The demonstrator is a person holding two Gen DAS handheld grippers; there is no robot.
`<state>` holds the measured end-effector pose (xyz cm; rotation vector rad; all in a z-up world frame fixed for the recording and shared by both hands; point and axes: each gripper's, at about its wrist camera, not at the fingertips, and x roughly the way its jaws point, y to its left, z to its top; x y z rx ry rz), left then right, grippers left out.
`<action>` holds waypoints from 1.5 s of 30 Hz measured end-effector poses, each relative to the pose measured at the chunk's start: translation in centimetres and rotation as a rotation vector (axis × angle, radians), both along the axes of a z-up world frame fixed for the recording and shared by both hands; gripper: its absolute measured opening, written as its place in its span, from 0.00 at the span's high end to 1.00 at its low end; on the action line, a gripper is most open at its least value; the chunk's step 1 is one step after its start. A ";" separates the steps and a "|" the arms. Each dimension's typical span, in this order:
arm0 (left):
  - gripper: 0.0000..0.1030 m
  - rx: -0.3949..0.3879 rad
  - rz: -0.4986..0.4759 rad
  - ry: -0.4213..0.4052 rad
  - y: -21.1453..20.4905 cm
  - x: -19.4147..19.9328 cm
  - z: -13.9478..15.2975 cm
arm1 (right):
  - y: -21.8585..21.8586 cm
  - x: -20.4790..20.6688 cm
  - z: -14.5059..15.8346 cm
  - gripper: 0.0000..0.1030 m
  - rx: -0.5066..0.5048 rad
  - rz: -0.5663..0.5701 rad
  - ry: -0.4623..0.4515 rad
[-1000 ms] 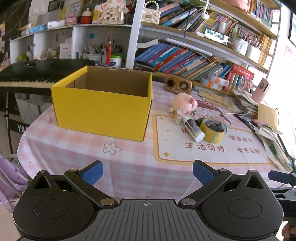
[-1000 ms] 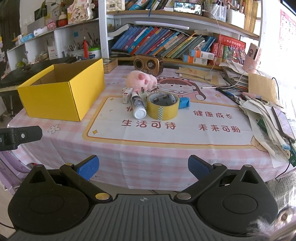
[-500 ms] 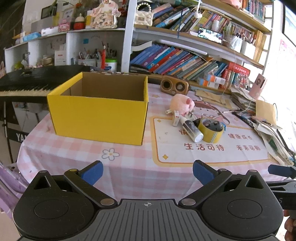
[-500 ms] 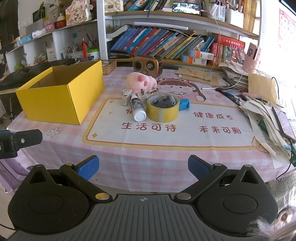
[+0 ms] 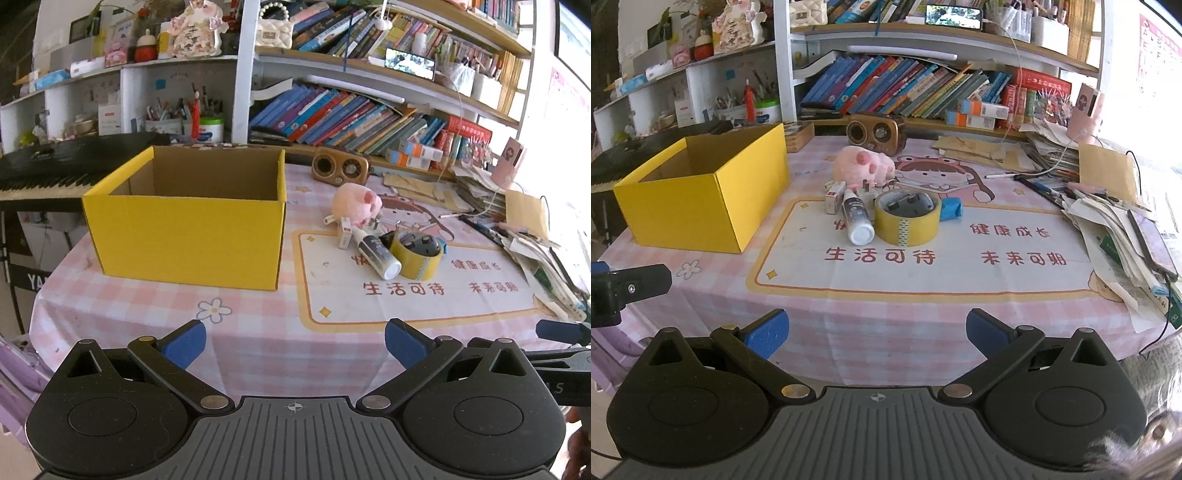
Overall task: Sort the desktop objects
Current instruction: 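Move both tools toward the objects beside the pink plush pig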
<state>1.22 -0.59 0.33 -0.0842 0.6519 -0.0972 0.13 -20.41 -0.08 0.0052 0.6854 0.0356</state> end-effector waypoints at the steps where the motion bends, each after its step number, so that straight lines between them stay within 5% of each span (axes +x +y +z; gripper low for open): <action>1: 0.00 0.002 0.001 0.003 -0.1 0.1 0.0 | -0.1 0.1 0.0 0.00 0.003 0.002 0.001; 22: 0.00 -0.032 -0.013 0.046 -4.6 4.2 -0.3 | -5.1 3.6 -0.3 0.00 0.025 -0.029 0.051; 45: 0.00 0.000 0.067 0.095 -11.5 9.8 -0.8 | -11.7 12.2 -1.0 0.02 0.044 0.109 0.094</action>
